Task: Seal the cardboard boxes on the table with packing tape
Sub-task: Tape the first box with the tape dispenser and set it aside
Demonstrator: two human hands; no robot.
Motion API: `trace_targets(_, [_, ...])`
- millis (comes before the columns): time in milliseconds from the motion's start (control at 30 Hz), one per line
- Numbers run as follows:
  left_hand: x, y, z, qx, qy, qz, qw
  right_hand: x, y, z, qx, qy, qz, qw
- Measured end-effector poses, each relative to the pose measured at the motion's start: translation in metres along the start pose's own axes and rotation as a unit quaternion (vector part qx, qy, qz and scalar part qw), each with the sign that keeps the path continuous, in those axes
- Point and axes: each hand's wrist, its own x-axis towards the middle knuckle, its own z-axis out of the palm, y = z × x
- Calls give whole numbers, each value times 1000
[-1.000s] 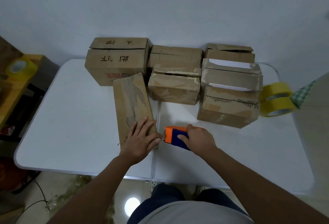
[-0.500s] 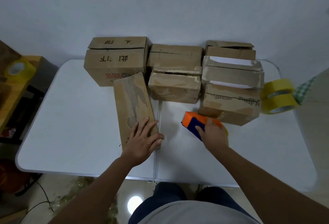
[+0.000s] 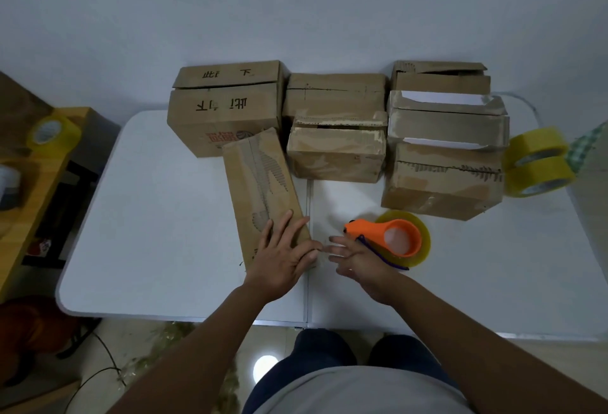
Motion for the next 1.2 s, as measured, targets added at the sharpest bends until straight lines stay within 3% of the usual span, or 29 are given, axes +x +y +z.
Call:
trace_targets(133, [0,0,2,17,7,3,1000,-2,-2,1,83,58,12,995])
trace_targets(367, [1,-1,4,21,-11,7,1000,-7,4,2,40,121,-36,991])
trace_targets(567, [5,-7,-20,-172,-29,-29,984,-9,3,6,8,155,-27,988])
trace_targets(767, [-17,-14,-13,37,-33,28,998,-16,1,5,-53,184,-80,978])
trace_targets(1000, [-22,-23,-2,96,-35,41,994,-16,7,0,-96,206,-139,964])
trace_targets(1200, [-20,-20,-1,122,-20,35,992,-13,11,-3,-108,205,-134,963])
